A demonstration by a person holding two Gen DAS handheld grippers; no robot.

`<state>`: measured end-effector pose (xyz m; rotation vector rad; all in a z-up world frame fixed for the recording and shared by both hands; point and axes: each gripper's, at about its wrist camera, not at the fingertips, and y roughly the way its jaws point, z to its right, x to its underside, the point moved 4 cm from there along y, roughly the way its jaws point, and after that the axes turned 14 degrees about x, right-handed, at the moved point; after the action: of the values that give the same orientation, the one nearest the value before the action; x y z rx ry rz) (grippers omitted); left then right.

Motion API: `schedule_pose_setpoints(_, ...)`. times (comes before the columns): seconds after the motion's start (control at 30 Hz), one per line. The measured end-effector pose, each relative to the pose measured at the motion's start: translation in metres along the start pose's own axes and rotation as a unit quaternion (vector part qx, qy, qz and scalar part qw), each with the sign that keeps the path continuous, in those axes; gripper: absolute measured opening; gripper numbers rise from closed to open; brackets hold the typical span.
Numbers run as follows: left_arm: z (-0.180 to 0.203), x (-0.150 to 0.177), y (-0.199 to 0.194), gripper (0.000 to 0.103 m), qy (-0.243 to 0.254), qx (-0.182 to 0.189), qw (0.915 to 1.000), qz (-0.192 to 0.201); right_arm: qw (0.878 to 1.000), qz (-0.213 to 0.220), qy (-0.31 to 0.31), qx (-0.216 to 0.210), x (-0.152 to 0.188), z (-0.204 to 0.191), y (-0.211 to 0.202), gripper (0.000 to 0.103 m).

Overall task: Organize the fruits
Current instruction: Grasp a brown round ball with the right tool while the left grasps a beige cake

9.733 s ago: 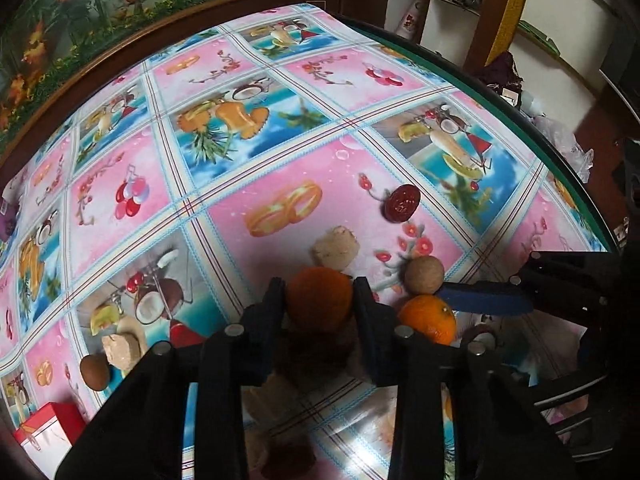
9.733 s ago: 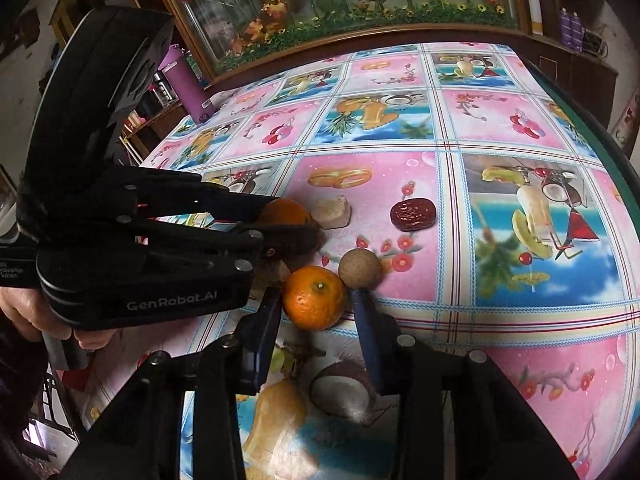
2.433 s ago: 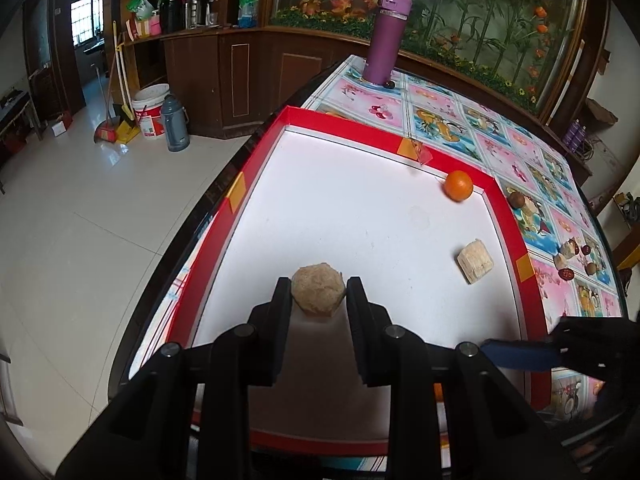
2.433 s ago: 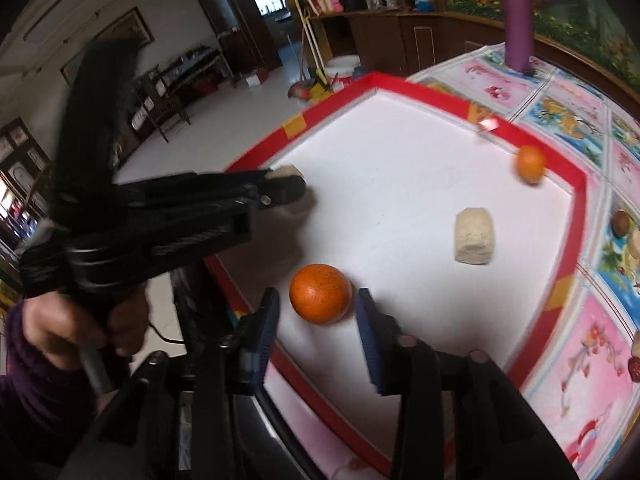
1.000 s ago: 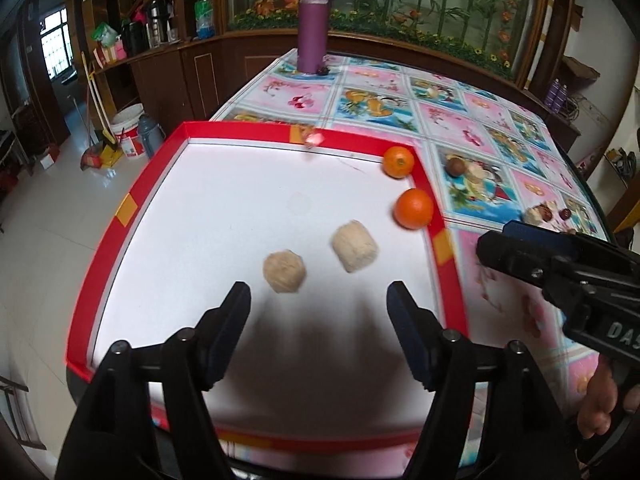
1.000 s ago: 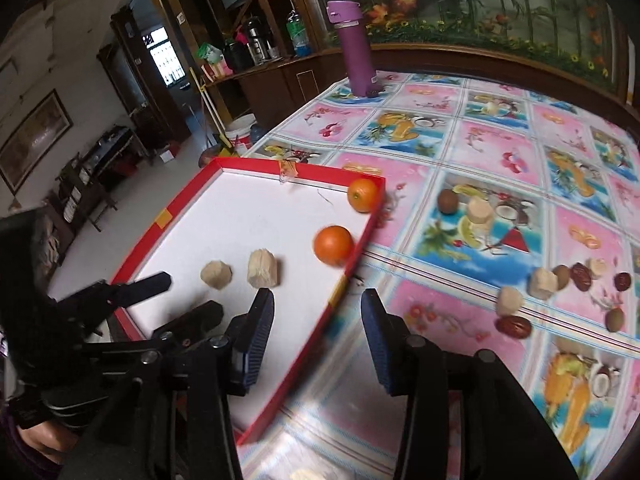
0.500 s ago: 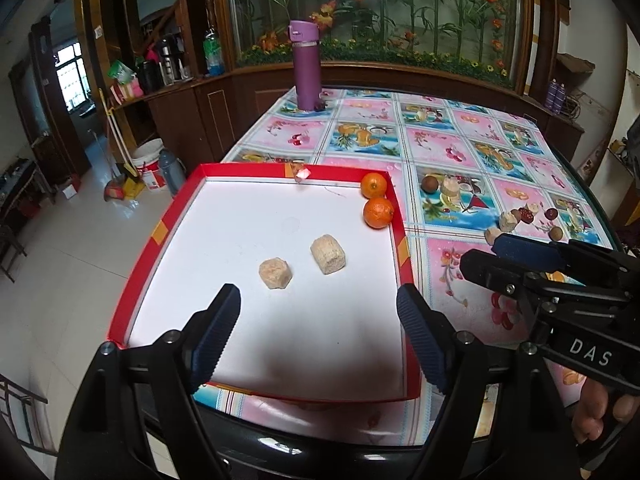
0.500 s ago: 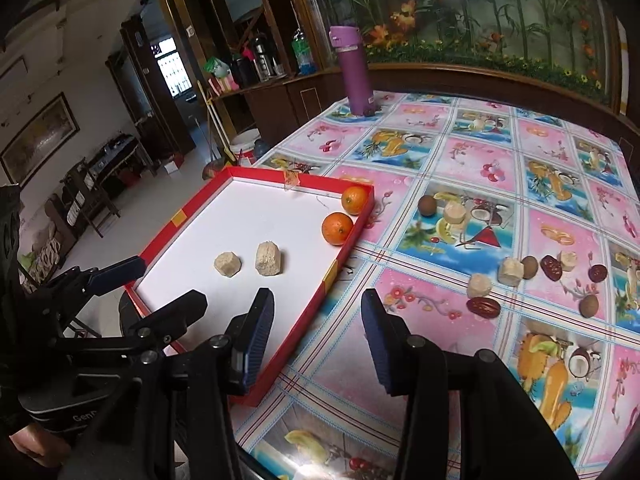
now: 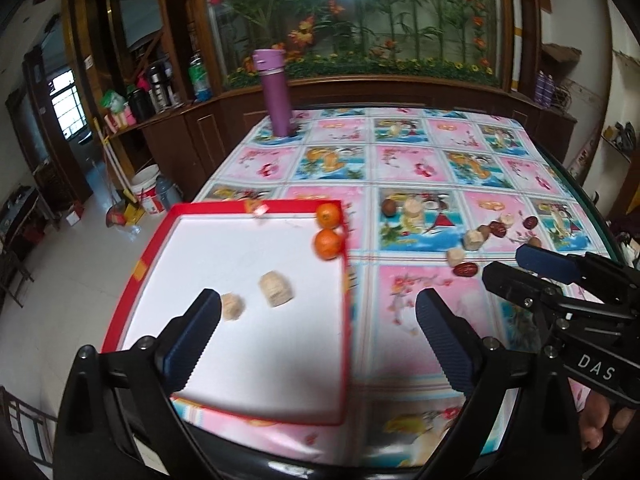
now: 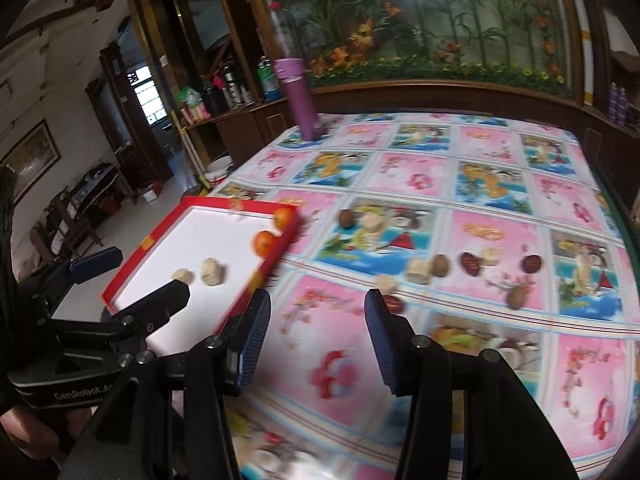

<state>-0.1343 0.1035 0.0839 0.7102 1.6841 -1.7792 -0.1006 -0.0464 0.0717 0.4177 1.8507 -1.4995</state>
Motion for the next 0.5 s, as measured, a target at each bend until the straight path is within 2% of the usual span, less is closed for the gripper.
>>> schedule_pose_setpoints(0.1, 0.019, -0.007, 0.014, 0.098, 0.011, 0.009, 0.9999, -0.007, 1.0, -0.002, 0.018, 0.011, 0.002, 0.027, 0.0, 0.049)
schedule_pose_setpoints(0.27, 0.053, -0.015, 0.045, 0.098, 0.031, 0.035, 0.9985, -0.028, 0.998, -0.011, 0.04, 0.055, 0.009, 0.082, 0.005, 0.049)
schedule_pose_setpoints(0.4, 0.075, -0.015, 0.078, 0.098, 0.046, 0.059, 0.9956, -0.057, 0.994, -0.035, 0.059, 0.088, 0.017, 0.127, 0.02, 0.049)
schedule_pose_setpoints(0.5, 0.082, -0.011, 0.101, 0.098, 0.049, 0.064, 0.9934, -0.082, 0.992, -0.054, 0.069, 0.096, 0.021, 0.146, 0.033, 0.049)
